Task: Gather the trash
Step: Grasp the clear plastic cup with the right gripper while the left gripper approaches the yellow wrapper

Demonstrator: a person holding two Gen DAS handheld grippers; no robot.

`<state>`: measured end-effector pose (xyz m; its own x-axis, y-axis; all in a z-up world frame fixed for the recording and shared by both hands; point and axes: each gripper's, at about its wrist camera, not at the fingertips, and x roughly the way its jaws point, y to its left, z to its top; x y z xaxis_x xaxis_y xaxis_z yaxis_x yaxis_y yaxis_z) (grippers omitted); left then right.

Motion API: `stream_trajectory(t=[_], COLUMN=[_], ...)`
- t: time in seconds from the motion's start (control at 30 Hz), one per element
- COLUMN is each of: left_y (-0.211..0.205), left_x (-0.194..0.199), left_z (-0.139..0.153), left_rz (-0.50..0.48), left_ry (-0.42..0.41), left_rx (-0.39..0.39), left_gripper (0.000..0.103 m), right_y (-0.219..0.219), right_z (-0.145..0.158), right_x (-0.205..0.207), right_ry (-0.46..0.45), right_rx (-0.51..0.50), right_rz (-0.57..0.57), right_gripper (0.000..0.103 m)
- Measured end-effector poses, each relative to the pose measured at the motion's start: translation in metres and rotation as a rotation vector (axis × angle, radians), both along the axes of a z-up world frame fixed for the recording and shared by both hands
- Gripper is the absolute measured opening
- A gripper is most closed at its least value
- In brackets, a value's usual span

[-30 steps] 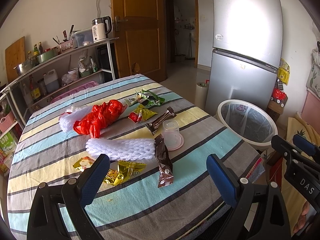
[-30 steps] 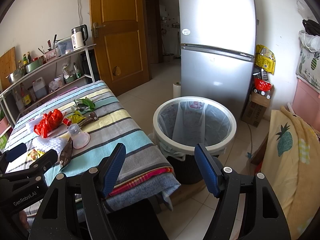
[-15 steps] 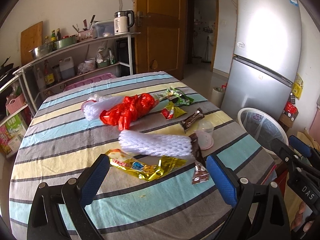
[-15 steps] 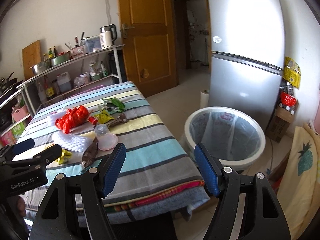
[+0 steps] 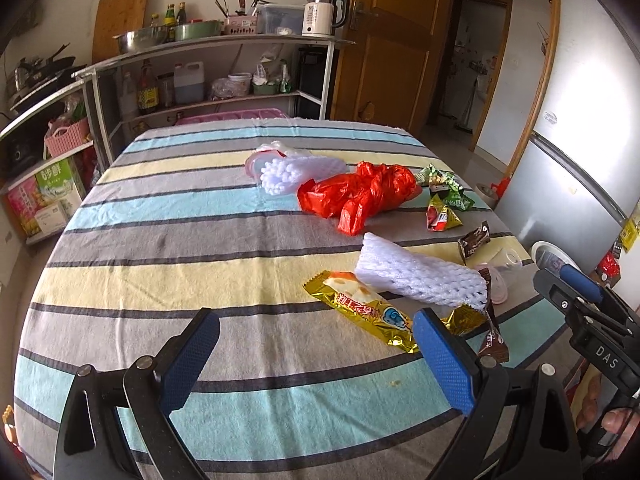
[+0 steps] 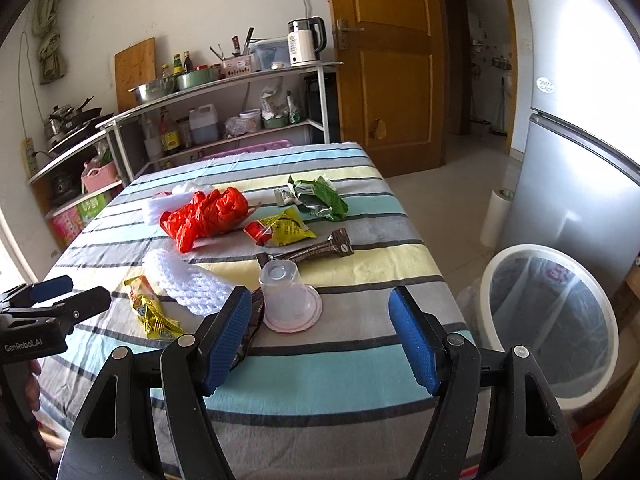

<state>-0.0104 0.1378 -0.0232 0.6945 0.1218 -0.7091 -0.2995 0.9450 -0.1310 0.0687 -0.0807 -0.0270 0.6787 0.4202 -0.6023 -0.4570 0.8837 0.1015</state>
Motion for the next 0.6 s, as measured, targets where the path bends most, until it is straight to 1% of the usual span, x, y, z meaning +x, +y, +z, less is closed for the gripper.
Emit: stream_trajectory(t=[0.13,0.2,0.37,0.4,0.43,0.5,0.57,0.6], left_y=[-0.002,-0.005,-0.005,-0.003,-0.002,-0.001,-0.005,-0.006], left_x=[0.01,0.018,0.029,0.032,0.032,0.034,0.036,0.037], left_z=[-0.004,-0.01,-0.019,-0.022,-0.024,-0.027,-0.028,-0.029], left_rz=[-0.006,-0.004,0.028,0.045,0.056,0.066,0.064,0.061], left_ry=[0.019,0.049,0.095,0.109,0.112,0.117,0.123,0.126], left_rx=[-0.031,-0.04,-0.056,-0.057,-0.067,-0.069,-0.043,-0.033], left_gripper=[0.098,0.098,0.098,0.095,0.086,0.084,0.084,0.084], right_y=[0.006,0.009,0.015,0.017,0.018,0.022,0.024,0.024], right_z=[-0.003,-0.007,-0.013,-0.014,-0.015,-0.016,-0.018,-0.019], right_x=[0.013,0.02,0.031,0.032,0.033,0.035,0.035,0.035], right_ry=[0.015,0.027,0.061,0.066,0.068,0.066,0.072,0.071], right_rx=[-0.007,-0.018,-0.006,-0.008,-0.013,-0.022,-0.029,-0.027], right_rz=[0.022,0.026,0.049,0.056,0.063,0.08,0.09,0.091], right_gripper=[0.072,0.072,0.072,0.072,0.072,0.071,0.066,0.066])
